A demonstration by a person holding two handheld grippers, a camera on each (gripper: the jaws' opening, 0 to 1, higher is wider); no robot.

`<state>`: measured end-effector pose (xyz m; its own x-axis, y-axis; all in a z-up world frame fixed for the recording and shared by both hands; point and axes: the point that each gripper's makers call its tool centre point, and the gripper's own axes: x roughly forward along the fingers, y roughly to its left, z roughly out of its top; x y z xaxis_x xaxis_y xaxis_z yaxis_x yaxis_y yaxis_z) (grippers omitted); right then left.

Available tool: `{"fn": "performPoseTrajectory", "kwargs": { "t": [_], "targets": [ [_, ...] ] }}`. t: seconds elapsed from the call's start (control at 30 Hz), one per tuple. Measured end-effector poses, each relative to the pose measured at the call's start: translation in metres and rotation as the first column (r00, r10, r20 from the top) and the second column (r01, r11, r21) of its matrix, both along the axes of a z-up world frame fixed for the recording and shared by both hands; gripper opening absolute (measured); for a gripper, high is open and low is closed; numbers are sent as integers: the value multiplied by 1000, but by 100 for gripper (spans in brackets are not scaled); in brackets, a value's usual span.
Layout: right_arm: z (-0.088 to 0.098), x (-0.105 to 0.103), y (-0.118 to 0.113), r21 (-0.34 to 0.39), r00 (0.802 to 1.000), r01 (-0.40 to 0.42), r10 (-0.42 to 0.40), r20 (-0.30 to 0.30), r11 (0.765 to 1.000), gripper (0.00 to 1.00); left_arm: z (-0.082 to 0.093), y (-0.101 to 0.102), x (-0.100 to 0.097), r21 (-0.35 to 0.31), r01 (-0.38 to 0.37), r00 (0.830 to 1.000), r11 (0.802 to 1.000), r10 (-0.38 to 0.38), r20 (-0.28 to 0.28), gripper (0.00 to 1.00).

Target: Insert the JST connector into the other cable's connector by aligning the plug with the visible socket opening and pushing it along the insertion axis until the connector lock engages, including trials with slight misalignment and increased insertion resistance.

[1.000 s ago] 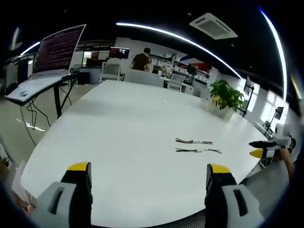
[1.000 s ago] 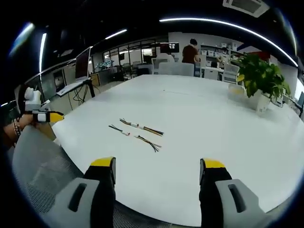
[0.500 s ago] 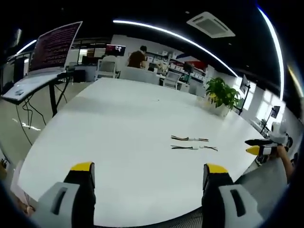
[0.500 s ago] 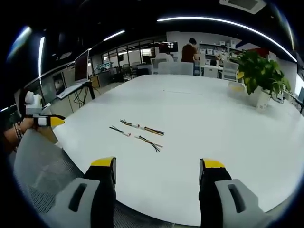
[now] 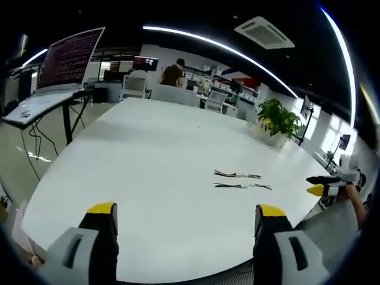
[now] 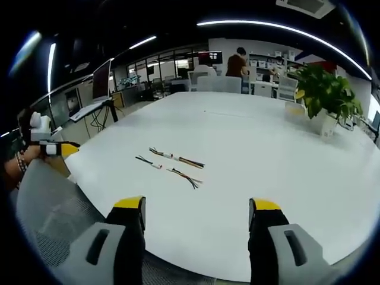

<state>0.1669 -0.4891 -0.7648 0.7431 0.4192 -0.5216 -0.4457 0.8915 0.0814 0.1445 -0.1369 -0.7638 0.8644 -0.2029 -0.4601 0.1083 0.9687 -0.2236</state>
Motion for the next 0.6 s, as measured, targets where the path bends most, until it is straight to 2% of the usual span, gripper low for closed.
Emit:
{"fn": "performPoseTrajectory", "kwargs": {
  "t": [0.1,0.23,0.6],
  "targets": [
    [-1,0,0,-8,1000,-8,8,0,1000,69,-3,0,-1,15,8,1000,1000,-7,-14,94],
    [-2,1,1,-15,1000,-24,24,0,1000,69,0,1,0,2,-4,1000,1000,4,2,94],
    [-1,1,1,-16,1000,-26,26,11,1000,68,-4,4,-1,7,-17,1000,1000,17,-17,94]
  ]
}}
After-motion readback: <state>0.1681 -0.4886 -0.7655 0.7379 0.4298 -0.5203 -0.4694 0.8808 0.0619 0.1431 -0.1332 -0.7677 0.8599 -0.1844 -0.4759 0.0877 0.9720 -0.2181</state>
